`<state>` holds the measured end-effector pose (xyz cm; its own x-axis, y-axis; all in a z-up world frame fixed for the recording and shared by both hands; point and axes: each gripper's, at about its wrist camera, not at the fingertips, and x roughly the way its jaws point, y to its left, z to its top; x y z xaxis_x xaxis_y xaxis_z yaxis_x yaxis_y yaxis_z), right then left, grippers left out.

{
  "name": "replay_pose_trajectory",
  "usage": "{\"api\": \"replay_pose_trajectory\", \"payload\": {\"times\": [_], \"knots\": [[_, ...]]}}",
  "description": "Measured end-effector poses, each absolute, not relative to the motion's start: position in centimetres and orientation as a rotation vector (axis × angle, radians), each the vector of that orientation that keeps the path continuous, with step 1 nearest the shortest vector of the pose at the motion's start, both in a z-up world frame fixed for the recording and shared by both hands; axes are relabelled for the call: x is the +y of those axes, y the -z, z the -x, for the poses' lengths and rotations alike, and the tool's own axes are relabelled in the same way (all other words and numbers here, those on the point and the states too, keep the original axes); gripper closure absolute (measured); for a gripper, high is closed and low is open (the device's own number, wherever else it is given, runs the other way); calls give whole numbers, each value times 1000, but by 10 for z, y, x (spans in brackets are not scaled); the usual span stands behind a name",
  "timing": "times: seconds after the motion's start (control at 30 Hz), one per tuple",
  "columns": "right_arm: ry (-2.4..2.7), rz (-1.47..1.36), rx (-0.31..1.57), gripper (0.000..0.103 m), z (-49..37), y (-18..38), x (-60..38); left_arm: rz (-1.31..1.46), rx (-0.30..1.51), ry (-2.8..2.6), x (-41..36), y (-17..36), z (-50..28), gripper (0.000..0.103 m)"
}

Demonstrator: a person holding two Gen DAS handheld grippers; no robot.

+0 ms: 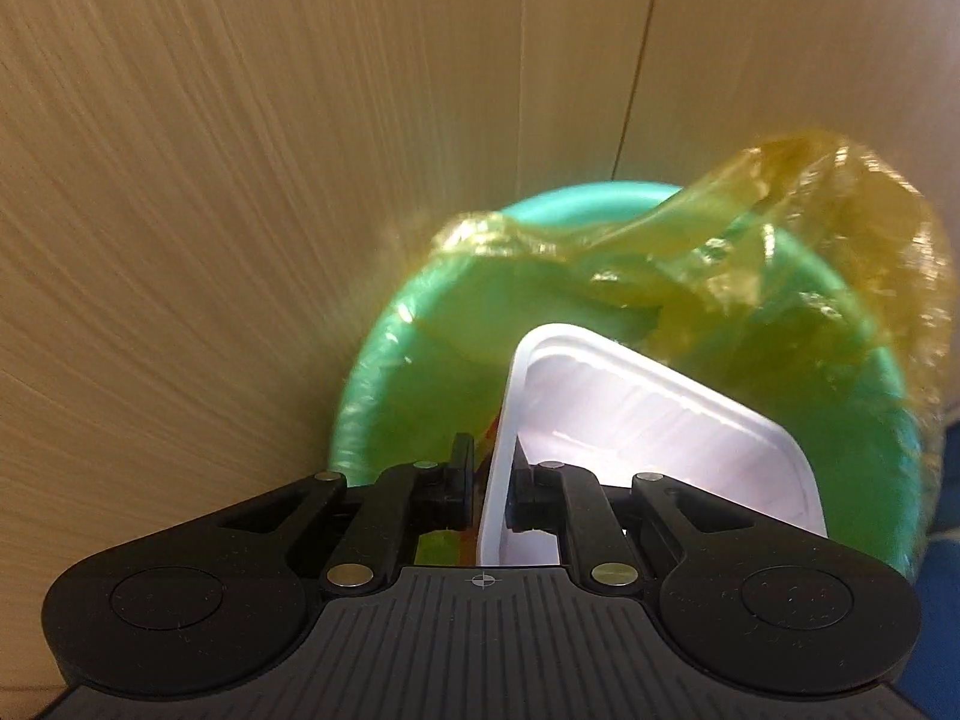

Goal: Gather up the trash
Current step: 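Carry the white-and-red tray and garlic bulb over the bin, then open both tools to drop the tray and garlic bulb into the bin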

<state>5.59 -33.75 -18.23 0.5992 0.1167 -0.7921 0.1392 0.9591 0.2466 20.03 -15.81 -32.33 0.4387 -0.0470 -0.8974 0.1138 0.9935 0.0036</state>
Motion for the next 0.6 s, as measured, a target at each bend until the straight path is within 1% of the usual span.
{"api": "replay_pose_trajectory", "payload": {"times": [0.13, 0.2, 0.23, 0.37, 0.43, 0.6], "knots": [[13, -282, 956, 47, -59, 190, -334, 6, 1148, 93, -156, 349, -210, 87], [12, -267, 971, 47, -60, 194, -331, 81, 1194, 126, -151, 360, -215, 81], [11, -260, 979, 47, -60, 196, -330, 116, 1207, 137, -148, 364, -216, 75], [14, -234, 1015, 46, -64, 205, -323, 146, 1201, 138, -136, 371, -214, 64], [18, -222, 1031, 47, -65, 210, -321, 184, 1198, 153, -129, 371, -213, 68], [26, -211, 1079, 46, -68, 222, -317, 211, 1199, 208, -123, 369, -212, 68]]}}
